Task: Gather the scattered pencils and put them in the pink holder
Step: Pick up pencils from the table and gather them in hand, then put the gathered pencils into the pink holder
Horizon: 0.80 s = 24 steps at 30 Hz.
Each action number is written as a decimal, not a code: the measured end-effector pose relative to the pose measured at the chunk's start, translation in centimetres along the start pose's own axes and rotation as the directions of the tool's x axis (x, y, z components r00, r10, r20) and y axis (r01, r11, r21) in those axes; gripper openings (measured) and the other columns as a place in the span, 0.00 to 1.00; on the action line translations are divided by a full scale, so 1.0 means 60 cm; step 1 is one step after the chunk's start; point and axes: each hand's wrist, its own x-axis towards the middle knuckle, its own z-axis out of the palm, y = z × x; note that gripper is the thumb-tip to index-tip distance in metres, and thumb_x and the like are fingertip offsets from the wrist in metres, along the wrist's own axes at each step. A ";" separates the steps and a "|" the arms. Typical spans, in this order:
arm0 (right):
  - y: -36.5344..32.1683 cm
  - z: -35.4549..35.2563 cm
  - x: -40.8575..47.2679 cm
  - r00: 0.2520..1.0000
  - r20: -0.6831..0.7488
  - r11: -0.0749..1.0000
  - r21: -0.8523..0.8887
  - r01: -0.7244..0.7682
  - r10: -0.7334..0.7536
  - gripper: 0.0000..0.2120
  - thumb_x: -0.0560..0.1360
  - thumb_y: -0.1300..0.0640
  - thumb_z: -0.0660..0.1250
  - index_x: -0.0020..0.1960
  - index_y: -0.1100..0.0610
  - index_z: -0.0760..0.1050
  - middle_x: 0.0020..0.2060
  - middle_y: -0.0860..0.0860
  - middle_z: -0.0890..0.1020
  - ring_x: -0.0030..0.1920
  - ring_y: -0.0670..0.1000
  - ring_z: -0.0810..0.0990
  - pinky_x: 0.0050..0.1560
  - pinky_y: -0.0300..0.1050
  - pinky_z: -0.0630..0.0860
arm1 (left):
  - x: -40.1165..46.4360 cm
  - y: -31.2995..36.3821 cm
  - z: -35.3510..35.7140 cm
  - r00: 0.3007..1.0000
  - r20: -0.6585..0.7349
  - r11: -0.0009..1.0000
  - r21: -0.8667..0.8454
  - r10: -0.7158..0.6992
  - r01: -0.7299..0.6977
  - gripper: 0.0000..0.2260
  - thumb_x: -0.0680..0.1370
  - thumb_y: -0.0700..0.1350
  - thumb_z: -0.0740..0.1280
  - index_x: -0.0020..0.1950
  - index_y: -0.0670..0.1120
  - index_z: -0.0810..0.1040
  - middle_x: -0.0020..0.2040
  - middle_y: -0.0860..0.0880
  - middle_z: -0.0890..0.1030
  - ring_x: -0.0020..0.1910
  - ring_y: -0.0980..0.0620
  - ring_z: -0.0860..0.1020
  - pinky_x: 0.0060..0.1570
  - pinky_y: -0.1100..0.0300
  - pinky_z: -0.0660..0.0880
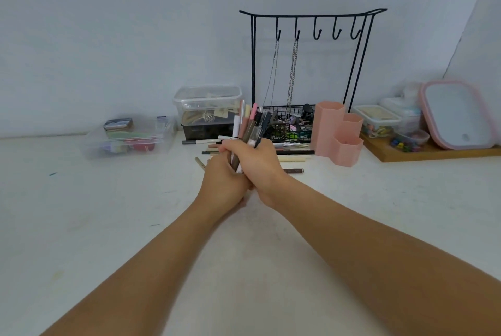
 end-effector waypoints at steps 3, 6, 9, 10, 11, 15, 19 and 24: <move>-0.012 -0.017 0.004 1.000 -0.008 1.000 0.025 0.001 -0.001 0.09 0.76 0.55 0.72 0.51 0.60 0.84 0.44 0.55 0.87 0.44 0.52 0.85 0.46 0.46 0.80 | -0.005 0.008 -0.002 0.997 0.075 0.984 -0.177 -0.014 0.027 0.12 0.76 0.33 0.71 0.54 0.47 0.78 0.42 0.46 0.85 0.33 0.54 0.85 0.33 0.62 0.80; -0.029 -0.055 0.013 0.996 -0.066 0.995 0.071 0.063 -0.058 0.08 0.78 0.56 0.70 0.50 0.61 0.82 0.41 0.54 0.87 0.40 0.52 0.86 0.45 0.48 0.83 | -0.001 -0.004 -0.008 0.995 0.097 0.951 -0.302 -0.030 0.058 0.25 0.70 0.41 0.80 0.64 0.49 0.77 0.52 0.49 0.86 0.47 0.50 0.86 0.47 0.52 0.83; -0.024 -0.110 0.006 0.976 -0.141 0.986 -0.050 0.159 -0.164 0.06 0.79 0.56 0.69 0.48 0.58 0.81 0.37 0.51 0.84 0.36 0.45 0.84 0.39 0.35 0.80 | -0.003 -0.005 -0.011 0.999 0.051 0.958 -0.285 -0.008 0.023 0.24 0.71 0.41 0.80 0.63 0.53 0.77 0.51 0.51 0.85 0.47 0.55 0.83 0.46 0.61 0.79; -0.015 -0.128 0.001 0.969 -0.160 0.979 -0.111 0.172 -0.188 0.06 0.79 0.55 0.69 0.47 0.57 0.81 0.35 0.51 0.84 0.34 0.43 0.83 0.35 0.31 0.78 | -0.003 -0.005 -0.009 0.999 0.034 0.959 -0.284 0.000 0.010 0.21 0.72 0.41 0.79 0.61 0.53 0.77 0.50 0.50 0.84 0.45 0.56 0.82 0.44 0.63 0.77; -0.003 -0.144 -0.004 0.965 -0.170 0.972 -0.162 0.173 -0.200 0.06 0.79 0.55 0.69 0.46 0.57 0.80 0.35 0.51 0.83 0.33 0.43 0.83 0.33 0.29 0.76 | -0.003 -0.003 -0.008 1.000 0.014 0.961 -0.276 0.005 -0.001 0.18 0.73 0.41 0.78 0.59 0.53 0.78 0.48 0.49 0.84 0.43 0.57 0.81 0.42 0.63 0.76; 0.022 -0.191 -0.011 0.968 -0.189 0.962 -0.247 0.118 -0.167 0.09 0.79 0.54 0.69 0.46 0.61 0.80 0.33 0.54 0.82 0.29 0.43 0.80 0.30 0.30 0.74 | -0.004 -0.005 -0.001 0.999 0.024 0.968 -0.249 0.033 -0.026 0.13 0.74 0.41 0.76 0.56 0.52 0.80 0.43 0.51 0.84 0.39 0.58 0.79 0.42 0.60 0.75; -0.002 -0.222 0.001 0.922 -0.317 0.946 -0.296 0.128 -0.224 0.08 0.80 0.55 0.68 0.48 0.60 0.79 0.34 0.53 0.81 0.33 0.48 0.80 0.34 0.41 0.76 | -0.009 -0.008 0.000 0.996 0.042 0.978 -0.197 0.073 -0.063 0.11 0.75 0.41 0.75 0.55 0.51 0.81 0.42 0.49 0.83 0.39 0.57 0.78 0.44 0.64 0.77; -0.011 -0.287 0.027 0.916 -0.287 0.762 -0.647 0.031 -0.280 0.09 0.80 0.55 0.66 0.49 0.60 0.79 0.39 0.58 0.82 0.40 0.58 0.81 0.38 0.50 0.76 | -0.004 -0.013 0.002 0.996 0.023 0.978 -0.193 0.090 -0.084 0.09 0.75 0.40 0.75 0.52 0.52 0.81 0.40 0.49 0.82 0.38 0.56 0.77 0.42 0.64 0.77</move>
